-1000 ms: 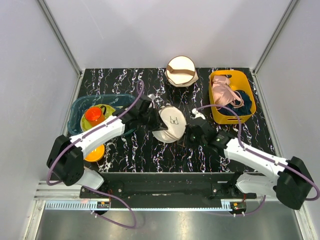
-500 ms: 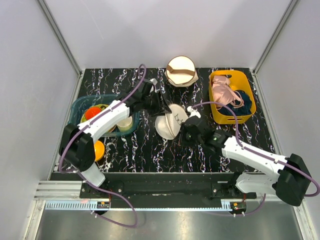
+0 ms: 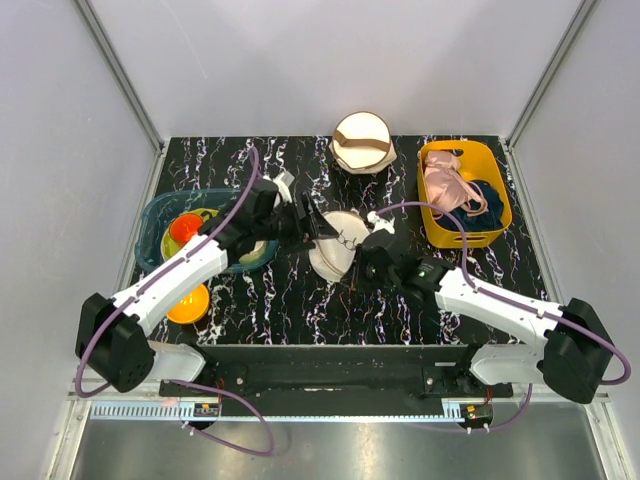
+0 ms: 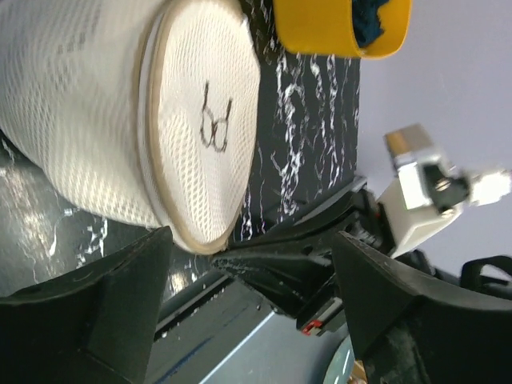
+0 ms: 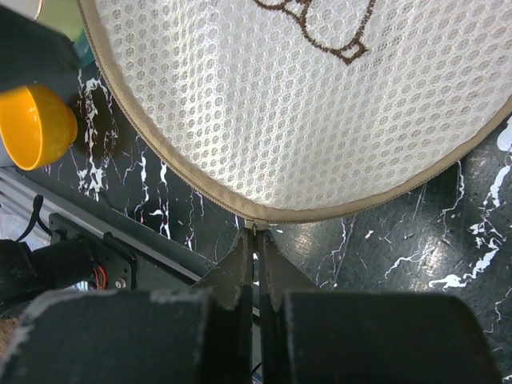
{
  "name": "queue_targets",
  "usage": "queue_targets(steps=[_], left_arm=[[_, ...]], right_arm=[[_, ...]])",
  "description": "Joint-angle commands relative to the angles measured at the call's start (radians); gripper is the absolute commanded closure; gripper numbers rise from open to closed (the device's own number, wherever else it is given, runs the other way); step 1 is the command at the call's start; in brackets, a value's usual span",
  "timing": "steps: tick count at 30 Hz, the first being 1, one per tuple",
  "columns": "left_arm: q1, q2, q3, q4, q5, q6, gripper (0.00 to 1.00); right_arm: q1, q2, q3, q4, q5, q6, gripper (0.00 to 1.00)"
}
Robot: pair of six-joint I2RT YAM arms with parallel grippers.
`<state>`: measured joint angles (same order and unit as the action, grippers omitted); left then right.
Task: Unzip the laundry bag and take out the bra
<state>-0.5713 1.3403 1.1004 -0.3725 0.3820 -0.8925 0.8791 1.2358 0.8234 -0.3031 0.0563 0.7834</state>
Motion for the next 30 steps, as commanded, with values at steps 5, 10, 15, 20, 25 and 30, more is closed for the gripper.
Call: queue_targets(steps=[5,10,15,20,25,30], left_arm=[[-0.059,0.010,-0.077,0.092,0.025,-0.063,0.16],[-0.076,0.066,-0.068,0.121,0.004,-0.071,0.17],[-0.085,0.143,-0.036,0.141,0.034,-0.059,0.92],[-0.059,0.111,0.012,0.061,-0.005,-0.007,1.00],[0.025,0.044,0.039,0.017,-0.017,0.035,1.00],[0.070,0.075,0.114,-0.028,-0.002,0.116,1.00]], right_arm=[[0.008,0.028,0.060,0.044,-0.027,-0.009,1.00],[0.006,0.019,0.054,0.042,-0.023,-0.003,1.00],[0.006,-0.002,0.037,0.019,0.003,-0.022,1.00],[-0.083,-0.079,-0.044,-0.039,0.028,-0.047,1.00],[-0.192,-0.191,-0.105,-0.129,0.046,-0.095,1.00],[-0.200,-0.191,-0.079,-0.183,0.002,-0.107,1.00]])
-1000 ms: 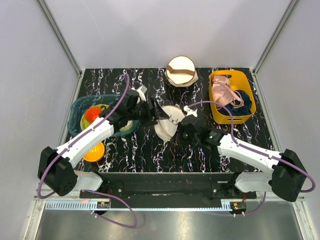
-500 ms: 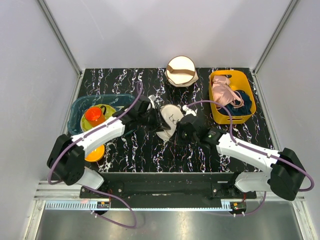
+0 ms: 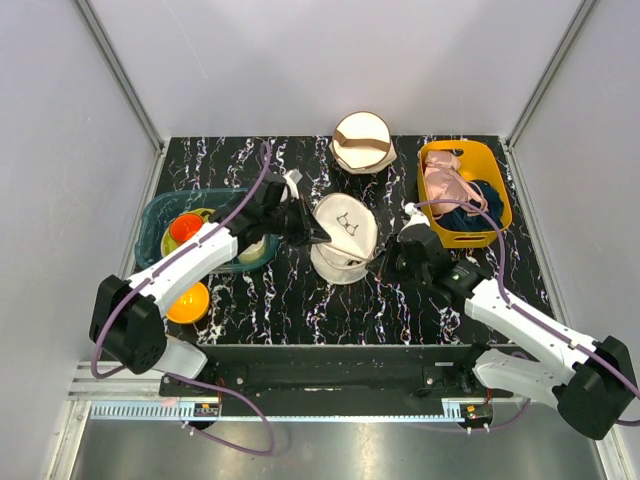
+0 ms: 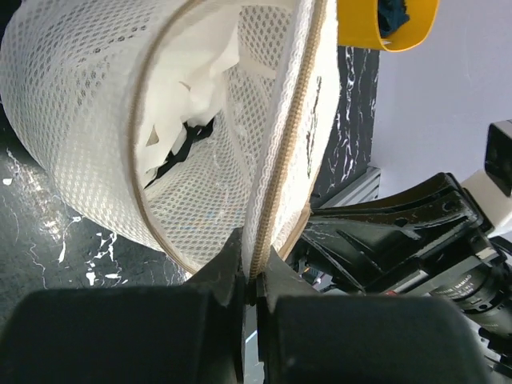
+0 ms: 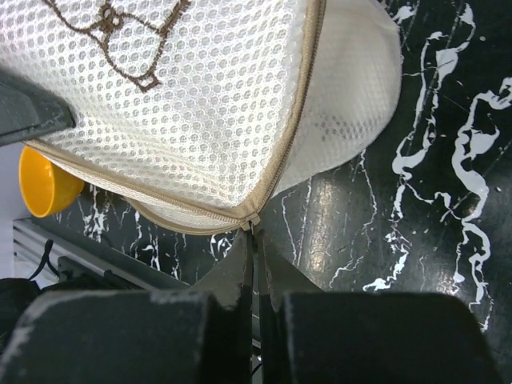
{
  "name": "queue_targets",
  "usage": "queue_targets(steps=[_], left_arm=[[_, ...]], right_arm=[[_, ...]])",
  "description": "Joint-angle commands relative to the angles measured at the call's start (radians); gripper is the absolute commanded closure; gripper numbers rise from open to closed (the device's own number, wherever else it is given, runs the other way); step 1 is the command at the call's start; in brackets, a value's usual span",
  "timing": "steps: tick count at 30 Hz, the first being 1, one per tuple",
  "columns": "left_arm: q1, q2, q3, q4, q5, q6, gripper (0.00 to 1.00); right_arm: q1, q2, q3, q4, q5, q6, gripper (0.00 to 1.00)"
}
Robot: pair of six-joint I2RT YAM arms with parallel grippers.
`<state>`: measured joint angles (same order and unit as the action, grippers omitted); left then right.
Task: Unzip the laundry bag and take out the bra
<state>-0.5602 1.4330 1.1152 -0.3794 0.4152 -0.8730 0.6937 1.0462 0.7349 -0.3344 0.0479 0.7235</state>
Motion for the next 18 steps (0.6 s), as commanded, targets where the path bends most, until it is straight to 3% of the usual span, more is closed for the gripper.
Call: queue_targets(steps=[1,10,14,18], left_arm=[[0.062,-0.003,0.132,-0.029,-0.030,0.106,1.00],[0.072,0.162,0.230,0.031,0.063,0.082,1.00],[0.043,0.146,0.294,0.017,0.044,0.112,1.00],[0.046,0.135,0.343,-0.099,-0.045,0.195,1.00]], right_arm=[[-0.014,-0.005,0.009,-0.150,-0.008,-0.042,1.00],[0.021,-0.011,0.041,-0.115,-0.103,-0.010,1.00],[0.023,0.011,0.021,-0.123,-0.053,-0.012,1.00],[0.017,0.008,0.012,-0.187,0.062,-0.035,1.00]])
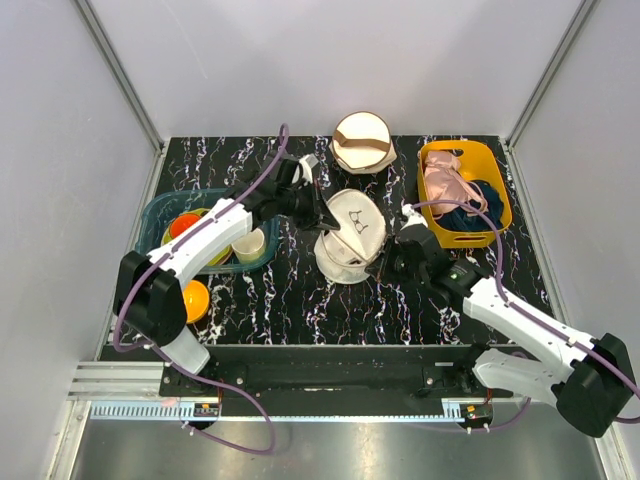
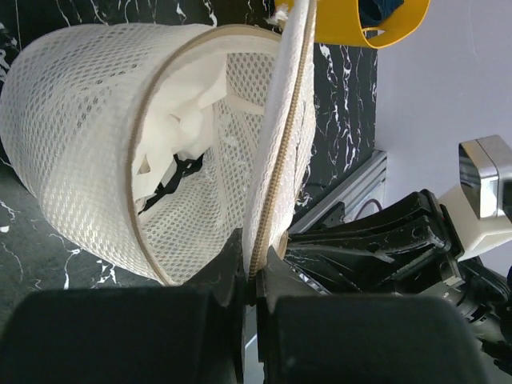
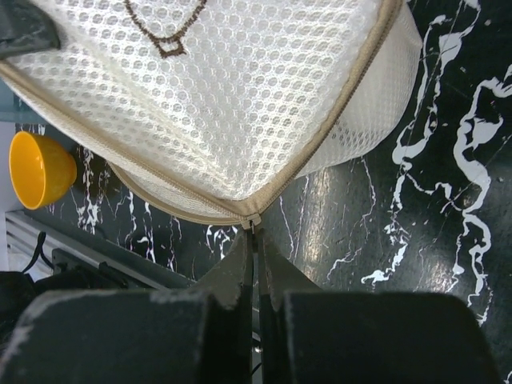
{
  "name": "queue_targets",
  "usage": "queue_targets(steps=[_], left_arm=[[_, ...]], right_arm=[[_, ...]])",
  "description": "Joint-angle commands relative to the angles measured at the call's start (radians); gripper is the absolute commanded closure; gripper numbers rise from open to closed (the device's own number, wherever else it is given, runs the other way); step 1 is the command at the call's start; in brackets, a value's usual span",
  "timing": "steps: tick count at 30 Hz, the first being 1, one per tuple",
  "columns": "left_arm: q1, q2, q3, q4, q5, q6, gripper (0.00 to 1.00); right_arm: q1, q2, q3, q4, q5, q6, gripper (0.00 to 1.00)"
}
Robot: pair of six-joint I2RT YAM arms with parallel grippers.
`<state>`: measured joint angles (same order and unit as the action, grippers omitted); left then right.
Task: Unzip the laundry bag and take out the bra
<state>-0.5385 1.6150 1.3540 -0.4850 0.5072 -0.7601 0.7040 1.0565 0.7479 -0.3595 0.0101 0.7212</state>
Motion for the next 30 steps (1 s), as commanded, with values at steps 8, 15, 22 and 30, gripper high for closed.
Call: queue_targets(steps=[8,15,22,30], left_arm=[[0.069,-0.036,0.051,-0.027,-0.108,0.117,1.00],[0.046,-0.049,0.057,-0.013,-0.079,0.111,1.00],[-0.009,-0.040,0.071,-0.003,-0.073,0.142,1.00],[-0.242,-0.026,0.275,-0.130,-0.246,0.344,1.00]], right_arm=[[-0.067,-0.067,-0.016,-0.231,0.150,-0.055,1.00],[-0.067,-0.027,0.099,-0.297,0.100,-0.117,0.34],[-0.069,-0.096,0.252,-0.380,0.244,-0.134,0.26],[-0.070,-0.292,0.271,-0.460,0.631,-0.017,0.24]])
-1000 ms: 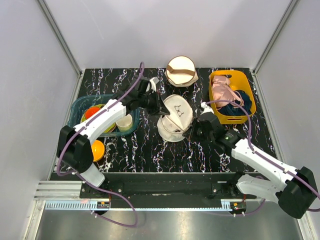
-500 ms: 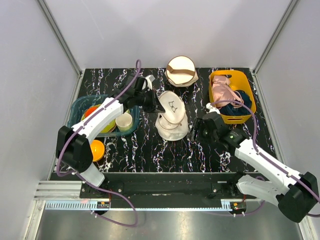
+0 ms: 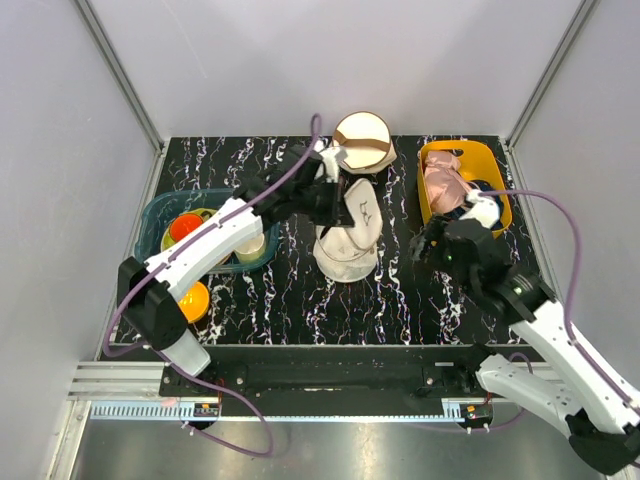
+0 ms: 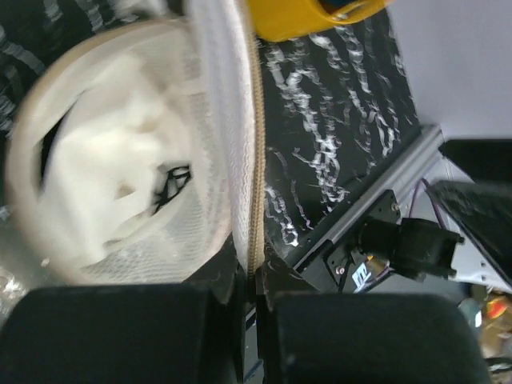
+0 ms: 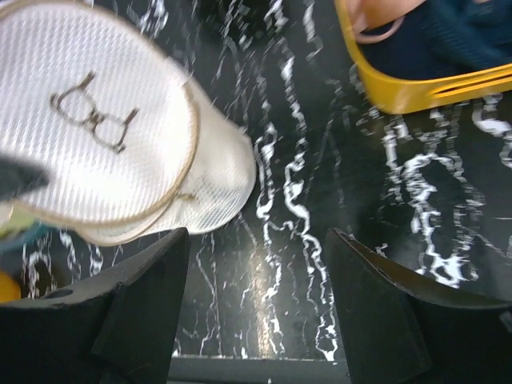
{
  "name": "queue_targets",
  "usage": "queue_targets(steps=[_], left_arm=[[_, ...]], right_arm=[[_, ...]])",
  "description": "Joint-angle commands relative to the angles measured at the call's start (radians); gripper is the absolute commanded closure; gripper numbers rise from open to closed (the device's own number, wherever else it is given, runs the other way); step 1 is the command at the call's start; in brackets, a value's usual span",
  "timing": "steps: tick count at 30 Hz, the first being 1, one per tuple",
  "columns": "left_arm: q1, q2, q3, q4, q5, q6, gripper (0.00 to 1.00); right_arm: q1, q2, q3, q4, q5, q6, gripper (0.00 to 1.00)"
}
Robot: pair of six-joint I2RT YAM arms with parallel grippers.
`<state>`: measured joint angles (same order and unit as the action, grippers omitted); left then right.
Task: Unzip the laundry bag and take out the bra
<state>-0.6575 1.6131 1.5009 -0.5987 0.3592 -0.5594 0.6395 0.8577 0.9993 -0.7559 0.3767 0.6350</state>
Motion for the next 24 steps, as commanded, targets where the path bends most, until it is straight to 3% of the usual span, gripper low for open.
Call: queue_targets(steps=[1,2,3,7,10,16,24], left_arm=[[-0.148,-0.022,0.133,-0.018,-0.103,0.209,0.98],[-0.171,-0.019,0.137,-0.022,-0.097,0.239,0.88],[-0.206,-0.013,0.154,-0.038,-0.088,0.262,0.61],[-0.248,0.018,0.208,-0.090,-0.029,0.343,0.25],[-0.246,-0.001,0.219,-0.095,-0.051,0.343,0.18],[-0.177,-0.065,0.156,-0.084,-0.196,0.236,0.19],[-0.061,-0.071,-0.143,0.019,-0.238,0.089,0.20]], right_arm=[[-0.004,-0.114,0.015,-0.063,0.304,0.072,0.24],[-0.006,-0.147,0.013,-0.062,0.315,0.074,0.23],[-0.004,-0.158,0.010,-0.063,0.327,0.074,0.23],[-0.006,-0.177,0.007,-0.077,0.344,0.080,0.23],[-0.004,-0.158,0.001,-0.082,0.323,0.094,0.23],[-0.006,-0.114,-0.022,-0.057,0.243,0.094,0.23],[-0.006,0.075,-0.027,0.050,-0.037,0.025,0.25]])
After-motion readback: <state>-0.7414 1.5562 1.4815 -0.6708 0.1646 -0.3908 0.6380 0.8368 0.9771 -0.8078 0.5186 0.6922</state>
